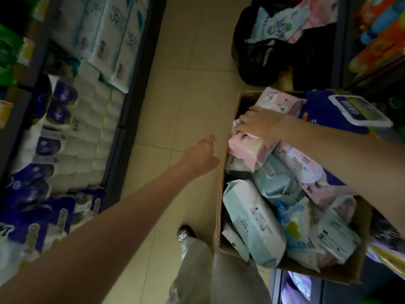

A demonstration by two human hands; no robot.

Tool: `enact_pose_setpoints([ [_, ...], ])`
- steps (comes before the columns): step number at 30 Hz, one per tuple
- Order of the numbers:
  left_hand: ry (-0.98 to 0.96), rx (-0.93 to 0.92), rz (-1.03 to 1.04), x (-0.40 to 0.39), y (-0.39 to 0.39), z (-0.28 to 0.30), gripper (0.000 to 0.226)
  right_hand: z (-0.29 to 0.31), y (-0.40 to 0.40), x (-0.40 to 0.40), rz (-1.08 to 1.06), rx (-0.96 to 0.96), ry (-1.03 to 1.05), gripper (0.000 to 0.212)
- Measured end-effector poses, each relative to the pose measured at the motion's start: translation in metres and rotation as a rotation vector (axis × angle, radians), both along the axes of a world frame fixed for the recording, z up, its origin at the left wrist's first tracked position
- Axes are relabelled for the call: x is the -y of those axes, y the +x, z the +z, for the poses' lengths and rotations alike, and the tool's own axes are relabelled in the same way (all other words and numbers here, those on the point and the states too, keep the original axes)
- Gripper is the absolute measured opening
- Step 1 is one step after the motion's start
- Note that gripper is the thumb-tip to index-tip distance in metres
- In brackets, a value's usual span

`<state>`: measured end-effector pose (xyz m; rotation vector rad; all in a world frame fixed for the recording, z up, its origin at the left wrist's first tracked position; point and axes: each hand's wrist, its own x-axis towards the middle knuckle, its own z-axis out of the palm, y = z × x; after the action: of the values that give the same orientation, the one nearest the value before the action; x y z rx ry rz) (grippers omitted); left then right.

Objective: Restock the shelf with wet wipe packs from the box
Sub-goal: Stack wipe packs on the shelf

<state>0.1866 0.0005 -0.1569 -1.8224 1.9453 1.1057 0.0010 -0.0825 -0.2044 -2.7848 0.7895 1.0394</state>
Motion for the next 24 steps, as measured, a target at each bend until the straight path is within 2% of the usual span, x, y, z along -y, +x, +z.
enact_pose_setpoints([
  [6,-0.132,-0.047,-0.063,0.019,-0.022,0.032,0.091,0.032,-0.016,-0.019,-0.045,0.188,0.001,0.056],
  [9,-0.041,-0.022,-0.164,0.022,-0.036,0.048,0.112,0.062,-0.014,-0.027,-0.172,0.219,0.056,0.066],
  [11,-0.066,0.055,-0.223,0.017,-0.039,0.054,0.118,0.088,-0.004,-0.032,-0.315,0.313,0.070,0.077],
  [15,-0.296,0.202,-0.215,0.021,-0.018,0.074,0.111,0.123,0.026,-0.035,-0.453,0.508,0.086,0.079],
  [20,-0.408,0.238,-0.292,0.039,0.042,0.125,0.094,0.161,0.078,-0.019,-0.439,0.595,0.001,0.072],
  [24,-0.588,0.369,-0.374,0.060,0.104,0.188,0.091,0.207,0.137,-0.002,-0.434,0.740,-0.096,0.068],
])
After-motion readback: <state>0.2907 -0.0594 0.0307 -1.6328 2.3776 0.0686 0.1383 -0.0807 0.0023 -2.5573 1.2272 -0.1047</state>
